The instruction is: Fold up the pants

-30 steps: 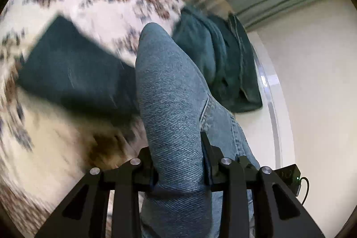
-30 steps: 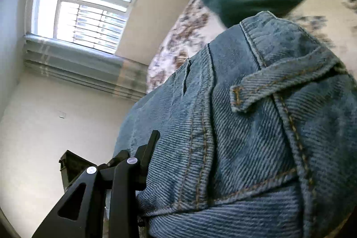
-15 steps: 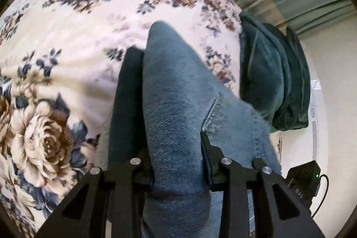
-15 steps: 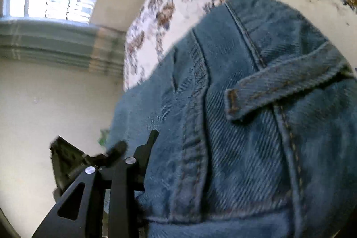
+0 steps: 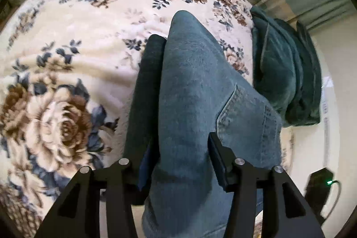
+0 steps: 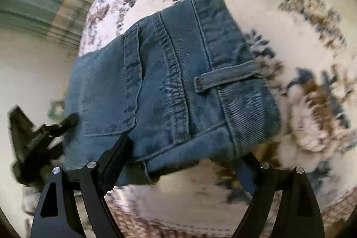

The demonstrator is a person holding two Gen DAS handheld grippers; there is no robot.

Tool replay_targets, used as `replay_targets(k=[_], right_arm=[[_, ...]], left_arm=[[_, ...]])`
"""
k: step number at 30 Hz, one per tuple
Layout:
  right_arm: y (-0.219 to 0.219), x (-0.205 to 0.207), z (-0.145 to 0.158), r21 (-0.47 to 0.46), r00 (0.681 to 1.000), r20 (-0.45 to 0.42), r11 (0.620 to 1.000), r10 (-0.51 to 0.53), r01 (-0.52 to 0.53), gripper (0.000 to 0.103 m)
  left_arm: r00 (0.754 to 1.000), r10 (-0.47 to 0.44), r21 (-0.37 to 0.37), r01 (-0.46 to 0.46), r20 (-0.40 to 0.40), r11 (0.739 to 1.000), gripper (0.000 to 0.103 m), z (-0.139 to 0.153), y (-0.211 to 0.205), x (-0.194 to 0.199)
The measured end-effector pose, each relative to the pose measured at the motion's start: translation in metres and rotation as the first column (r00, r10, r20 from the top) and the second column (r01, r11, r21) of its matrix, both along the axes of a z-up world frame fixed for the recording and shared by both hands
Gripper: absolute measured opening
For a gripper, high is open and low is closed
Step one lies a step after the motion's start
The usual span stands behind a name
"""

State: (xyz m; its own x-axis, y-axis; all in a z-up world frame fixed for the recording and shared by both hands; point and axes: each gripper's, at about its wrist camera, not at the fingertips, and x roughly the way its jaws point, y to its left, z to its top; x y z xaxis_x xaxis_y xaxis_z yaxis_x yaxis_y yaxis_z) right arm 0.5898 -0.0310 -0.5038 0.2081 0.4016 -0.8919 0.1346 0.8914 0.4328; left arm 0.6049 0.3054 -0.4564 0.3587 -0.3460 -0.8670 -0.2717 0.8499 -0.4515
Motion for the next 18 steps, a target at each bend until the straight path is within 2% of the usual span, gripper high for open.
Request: replay_targets(k=[1, 3, 5, 7, 8, 9, 13, 18], right_arm=[[0.001, 0.001, 0.007, -0.036, 1.0, 0.011, 0.999, 0.006, -0.006, 0.091], [0.002, -0.005, 0.027, -0.145, 0.999, 0.029, 0.989, 0.03, -0.025, 0.101], [0.006, -0.012, 0.046, -0.25, 0.997, 0.065, 0.968, 0.052, -0.034, 0.103], [0.013, -0.013, 0.068, -0.343, 0.992, 0.105, 0.938, 0.077, -0.037, 0.103], [0.014, -0.016, 0.081, -0.389, 0.987, 0.13, 0.921, 0.091, -0.034, 0.103], [0.014, -0.021, 0.093, -0.42, 0.983, 0.15, 0.907, 0.103, -0.031, 0.103], [0.012, -0.042, 0.145, -0.497, 0.967, 0.215, 0.867, 0.135, -0.011, 0.103], [0.004, -0.082, 0.211, -0.501, 0.95, 0.281, 0.865, 0.134, 0.026, 0.103]], left_arm=[[1.0, -0.007, 0.028, 0.007, -0.001, 1.0, 0.048, 0.004, -0.003, -0.002], [1.0, -0.024, 0.127, 0.025, -0.009, 0.992, 0.052, 0.017, -0.011, -0.009], [0.999, -0.048, 0.209, 0.046, 0.002, 0.977, 0.052, 0.032, -0.021, -0.019], [0.997, -0.071, 0.281, 0.065, 0.011, 0.957, 0.065, 0.046, -0.03, -0.028], [0.997, -0.077, 0.322, 0.068, 0.015, 0.944, 0.082, 0.054, -0.035, -0.035], [0.996, -0.083, 0.343, 0.07, 0.025, 0.937, 0.092, 0.062, -0.04, -0.042], [0.995, -0.09, 0.408, 0.06, 0.053, 0.911, 0.093, 0.091, -0.055, -0.067], [0.992, -0.087, 0.437, 0.038, 0.092, 0.899, 0.093, 0.132, -0.072, -0.103]])
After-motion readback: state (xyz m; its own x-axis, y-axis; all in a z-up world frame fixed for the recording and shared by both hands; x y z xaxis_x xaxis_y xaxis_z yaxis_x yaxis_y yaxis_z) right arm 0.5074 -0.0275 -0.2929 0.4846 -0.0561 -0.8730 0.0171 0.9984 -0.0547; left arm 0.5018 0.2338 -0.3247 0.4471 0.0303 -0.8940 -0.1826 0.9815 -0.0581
